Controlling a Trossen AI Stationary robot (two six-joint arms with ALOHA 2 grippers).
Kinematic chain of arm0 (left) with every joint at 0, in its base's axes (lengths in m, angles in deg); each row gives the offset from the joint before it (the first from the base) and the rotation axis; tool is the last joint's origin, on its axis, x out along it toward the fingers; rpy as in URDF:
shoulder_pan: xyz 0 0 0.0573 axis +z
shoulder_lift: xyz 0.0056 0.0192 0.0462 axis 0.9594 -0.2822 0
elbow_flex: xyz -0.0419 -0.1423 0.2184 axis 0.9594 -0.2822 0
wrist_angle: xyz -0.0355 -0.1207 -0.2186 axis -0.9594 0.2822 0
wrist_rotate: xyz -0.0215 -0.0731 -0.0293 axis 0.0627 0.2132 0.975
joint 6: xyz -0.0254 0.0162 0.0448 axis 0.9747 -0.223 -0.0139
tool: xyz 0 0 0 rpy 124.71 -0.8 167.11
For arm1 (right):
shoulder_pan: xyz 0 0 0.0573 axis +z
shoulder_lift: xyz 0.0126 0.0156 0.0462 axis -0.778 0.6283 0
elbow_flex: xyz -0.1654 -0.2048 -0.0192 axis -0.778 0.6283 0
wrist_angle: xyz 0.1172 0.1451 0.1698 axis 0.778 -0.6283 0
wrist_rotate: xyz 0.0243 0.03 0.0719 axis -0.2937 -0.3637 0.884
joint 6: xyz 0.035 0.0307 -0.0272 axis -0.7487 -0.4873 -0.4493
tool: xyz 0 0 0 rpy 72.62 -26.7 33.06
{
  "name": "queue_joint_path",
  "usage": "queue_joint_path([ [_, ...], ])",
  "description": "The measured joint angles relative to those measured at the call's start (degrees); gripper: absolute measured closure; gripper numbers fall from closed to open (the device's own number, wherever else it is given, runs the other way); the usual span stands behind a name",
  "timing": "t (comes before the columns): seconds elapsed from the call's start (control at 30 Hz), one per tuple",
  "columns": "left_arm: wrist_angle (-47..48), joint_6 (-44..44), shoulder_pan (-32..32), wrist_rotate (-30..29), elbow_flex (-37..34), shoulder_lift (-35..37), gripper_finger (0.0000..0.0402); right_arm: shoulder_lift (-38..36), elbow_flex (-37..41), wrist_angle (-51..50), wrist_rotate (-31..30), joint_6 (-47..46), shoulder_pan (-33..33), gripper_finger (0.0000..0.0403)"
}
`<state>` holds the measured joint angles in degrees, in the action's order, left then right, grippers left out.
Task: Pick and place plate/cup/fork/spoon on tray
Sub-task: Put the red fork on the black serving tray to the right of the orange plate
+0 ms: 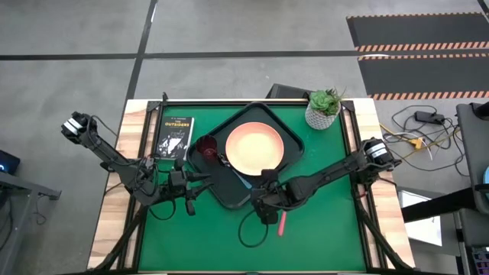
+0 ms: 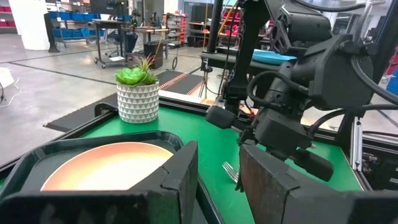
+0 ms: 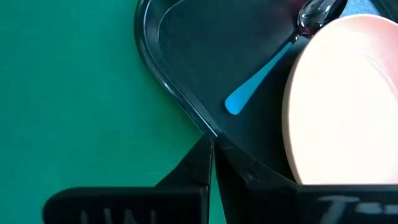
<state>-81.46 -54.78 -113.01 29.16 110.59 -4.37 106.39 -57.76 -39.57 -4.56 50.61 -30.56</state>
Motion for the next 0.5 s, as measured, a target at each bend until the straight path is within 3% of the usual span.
queue_joint_path([
  [0.23,0.0,0.0,0.0,0.0,0.0,0.0,0.0302,-0.1,0.0,-0.7,0.6,-0.6,0.0,0.0394],
  [0.4,0.1,0.0,0.0,0.0,0.0,0.0,0.0302,-1.4,0.0,-5.7,8.5,-5.6,0.2,0.0394],
  [0.5,0.2,0.0,0.0,0.0,0.0,0.0,0.0302,-2.3,0.0,-7.9,9.1,-8.9,1.1,0.0394],
])
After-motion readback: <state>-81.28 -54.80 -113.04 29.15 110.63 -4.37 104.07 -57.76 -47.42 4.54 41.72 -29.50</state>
